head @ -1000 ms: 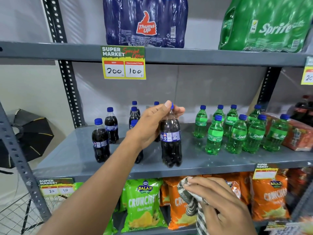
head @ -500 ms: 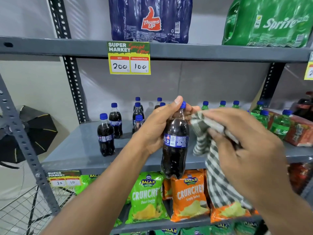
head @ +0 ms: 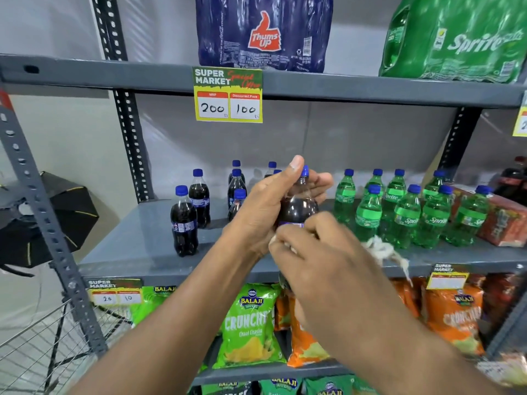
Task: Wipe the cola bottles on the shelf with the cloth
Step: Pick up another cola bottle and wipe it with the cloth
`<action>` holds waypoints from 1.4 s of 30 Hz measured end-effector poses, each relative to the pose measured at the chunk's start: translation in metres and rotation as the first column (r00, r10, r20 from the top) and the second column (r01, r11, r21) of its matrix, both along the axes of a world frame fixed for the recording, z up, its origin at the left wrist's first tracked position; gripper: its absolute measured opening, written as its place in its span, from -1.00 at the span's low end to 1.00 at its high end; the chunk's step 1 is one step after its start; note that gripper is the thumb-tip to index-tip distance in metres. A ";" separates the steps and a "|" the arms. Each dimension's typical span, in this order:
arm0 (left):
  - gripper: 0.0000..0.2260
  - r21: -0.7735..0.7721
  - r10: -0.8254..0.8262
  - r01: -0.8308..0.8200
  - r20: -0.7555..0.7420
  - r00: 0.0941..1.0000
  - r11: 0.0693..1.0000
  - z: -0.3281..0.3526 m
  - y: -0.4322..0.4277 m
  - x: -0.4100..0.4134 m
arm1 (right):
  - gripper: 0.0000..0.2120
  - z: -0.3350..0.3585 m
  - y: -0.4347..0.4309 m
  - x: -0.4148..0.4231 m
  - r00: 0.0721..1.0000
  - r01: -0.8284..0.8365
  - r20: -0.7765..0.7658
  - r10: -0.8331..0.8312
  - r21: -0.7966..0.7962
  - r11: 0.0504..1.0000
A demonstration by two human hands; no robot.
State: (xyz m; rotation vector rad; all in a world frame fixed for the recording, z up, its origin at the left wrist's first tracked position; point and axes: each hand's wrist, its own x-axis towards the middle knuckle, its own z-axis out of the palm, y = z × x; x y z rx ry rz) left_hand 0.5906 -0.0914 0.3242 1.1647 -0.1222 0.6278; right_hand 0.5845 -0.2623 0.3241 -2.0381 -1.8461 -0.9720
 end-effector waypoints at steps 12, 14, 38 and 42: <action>-0.68 0.004 0.065 -0.066 0.030 0.997 0.998 0.006 0.007 -0.002 | -0.57 -0.026 -0.011 0.012 0.978 -0.166 -0.105 0.180 0.131 0.977; -0.70 -0.013 0.051 -0.051 0.025 0.998 0.999 0.006 0.008 -0.002 | -0.62 -0.007 -0.008 0.026 0.951 -0.192 -0.168 0.259 0.336 0.922; -0.64 -0.051 -0.013 0.021 0.151 0.988 0.998 0.016 0.022 -0.018 | -0.48 -0.054 -0.008 0.034 0.924 -0.317 -0.158 0.348 0.190 0.929; -0.64 -0.041 -0.069 0.076 0.151 0.986 0.996 0.013 0.020 -0.017 | -0.47 -0.034 -0.010 0.035 0.924 -0.293 -0.157 0.347 0.287 0.912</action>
